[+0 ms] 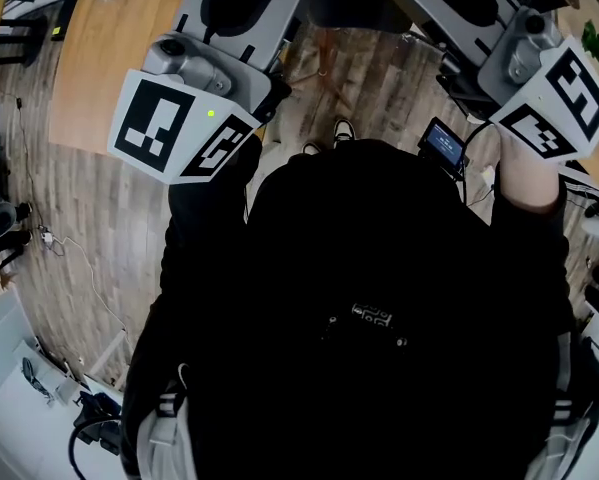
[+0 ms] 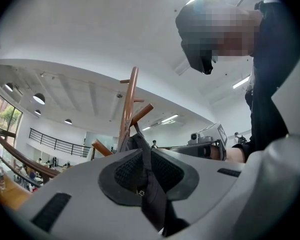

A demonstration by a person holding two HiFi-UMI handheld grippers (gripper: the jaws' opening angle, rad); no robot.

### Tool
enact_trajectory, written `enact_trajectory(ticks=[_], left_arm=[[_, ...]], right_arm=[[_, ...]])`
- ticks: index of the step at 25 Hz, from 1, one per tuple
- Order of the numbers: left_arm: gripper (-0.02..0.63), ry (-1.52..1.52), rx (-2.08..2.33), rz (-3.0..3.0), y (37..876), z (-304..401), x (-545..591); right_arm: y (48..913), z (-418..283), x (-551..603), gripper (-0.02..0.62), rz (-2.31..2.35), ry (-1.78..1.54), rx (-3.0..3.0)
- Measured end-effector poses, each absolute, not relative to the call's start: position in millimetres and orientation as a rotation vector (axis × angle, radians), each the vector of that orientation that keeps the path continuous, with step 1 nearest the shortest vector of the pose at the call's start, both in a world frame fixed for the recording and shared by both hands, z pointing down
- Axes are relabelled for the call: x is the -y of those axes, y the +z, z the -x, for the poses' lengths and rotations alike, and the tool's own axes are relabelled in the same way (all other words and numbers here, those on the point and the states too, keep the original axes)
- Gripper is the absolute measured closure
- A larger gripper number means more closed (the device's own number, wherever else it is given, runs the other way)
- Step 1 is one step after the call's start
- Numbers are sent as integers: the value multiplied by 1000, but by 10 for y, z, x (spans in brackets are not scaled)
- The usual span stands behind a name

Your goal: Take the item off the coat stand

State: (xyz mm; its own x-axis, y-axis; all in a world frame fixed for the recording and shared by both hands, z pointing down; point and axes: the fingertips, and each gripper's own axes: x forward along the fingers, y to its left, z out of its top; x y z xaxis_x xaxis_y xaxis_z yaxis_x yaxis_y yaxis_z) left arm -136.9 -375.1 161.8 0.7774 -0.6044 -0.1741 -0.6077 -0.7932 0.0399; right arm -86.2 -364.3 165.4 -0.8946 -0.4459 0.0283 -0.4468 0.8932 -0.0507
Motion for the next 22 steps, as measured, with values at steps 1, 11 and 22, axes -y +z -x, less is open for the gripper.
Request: enact_trajectory(ticks=[1, 11, 22], left_arm=[[559, 281, -1001, 2943, 1608, 1378, 3750], [447, 265, -963, 2918, 1670, 1376, 3783], [373, 299, -1017, 2953, 1637, 1468, 3933]], right_arm=[[1623, 824, 3651, 577, -734, 84, 3043], [1605, 585, 3792, 495, -836, 11, 2979], [1772, 365, 3973, 412, -959, 120, 2924]])
